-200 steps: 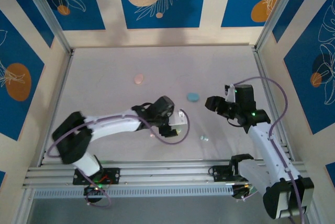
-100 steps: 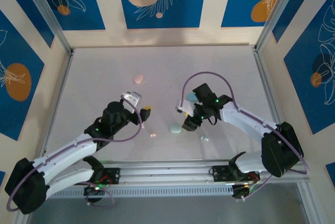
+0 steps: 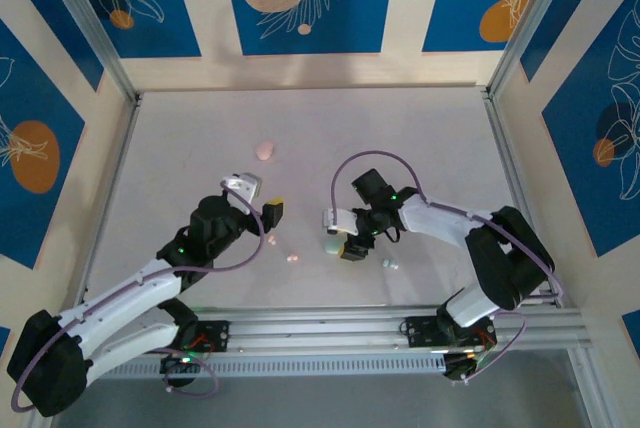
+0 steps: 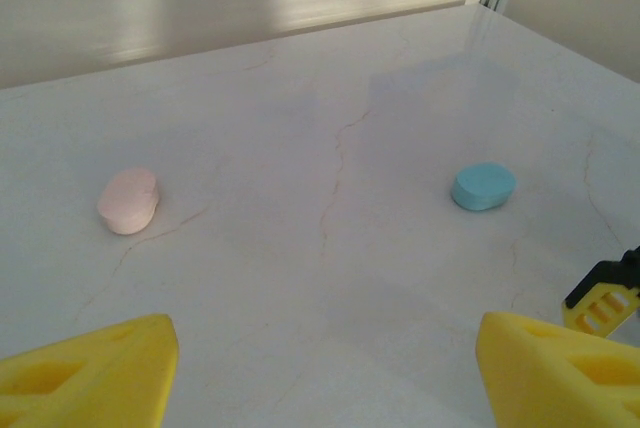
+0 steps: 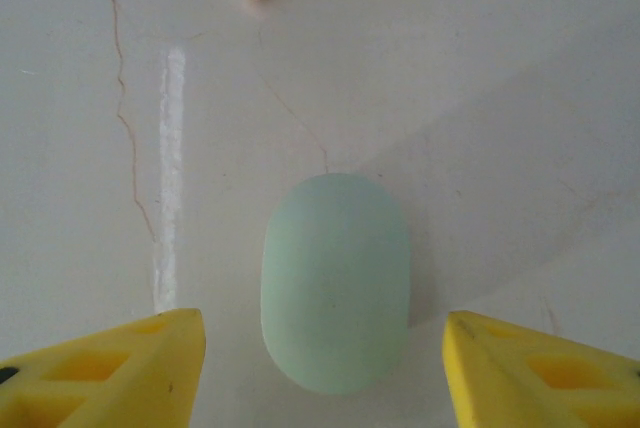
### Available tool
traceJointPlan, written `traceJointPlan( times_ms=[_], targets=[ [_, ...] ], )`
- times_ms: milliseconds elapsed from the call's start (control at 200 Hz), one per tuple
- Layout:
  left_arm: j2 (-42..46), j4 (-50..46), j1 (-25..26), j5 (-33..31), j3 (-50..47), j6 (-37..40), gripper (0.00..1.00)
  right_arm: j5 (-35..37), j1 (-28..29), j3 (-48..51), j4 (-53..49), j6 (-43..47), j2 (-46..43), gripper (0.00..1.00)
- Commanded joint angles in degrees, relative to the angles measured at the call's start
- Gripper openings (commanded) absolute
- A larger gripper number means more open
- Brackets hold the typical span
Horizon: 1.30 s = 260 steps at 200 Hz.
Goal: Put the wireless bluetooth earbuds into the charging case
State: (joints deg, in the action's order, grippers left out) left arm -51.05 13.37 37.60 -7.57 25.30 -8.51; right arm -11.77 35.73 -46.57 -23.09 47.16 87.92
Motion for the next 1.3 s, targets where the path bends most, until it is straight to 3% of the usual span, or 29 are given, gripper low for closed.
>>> traceJointPlan(
  times_ms=[0,250,490,735,925,1151,1296],
  targets=[
    [0.44,1.95,-0.69,-0.17,-0.6,-0.28,0.78,0.72,0.74,-0.8,1.73,1.28,2.6,0.65],
    [0.48,1.58,-0.87,0.1,-0.35,-0.21,0.78,4.89,1.28,-0.94,3.91,1.17,6.02,0.62],
    [0.47,1.46,-1.13,0.78,-0.1,-1.23,0.78,2.73,1.7,-0.96,4.46,0.28,6.41,0.45],
    [0.41,-4.48,-1.81,2.21,3.95,-8.03,0.81,-2.95,1.36,-0.65,7.65,-8.32,-4.17,0.36],
    [-1.89,-12.71,-2.32,12.12,13.43,-17.54,0.85,-4.05,1.51,1.47,15.09,-18.14,-16.92,0.36],
    [-6.8,-7.3,-2.14,27.25,19.4,-26.57,0.85,1.79,2.92,1.27,16.32,-21.54,-23.84,0.36],
    [-10.51,-6.61,-1.61,30.93,21.39,-28.13,0.84,3.68,3.27,0.86,17.32,-22.59,-25.2,0.36]
  ],
)
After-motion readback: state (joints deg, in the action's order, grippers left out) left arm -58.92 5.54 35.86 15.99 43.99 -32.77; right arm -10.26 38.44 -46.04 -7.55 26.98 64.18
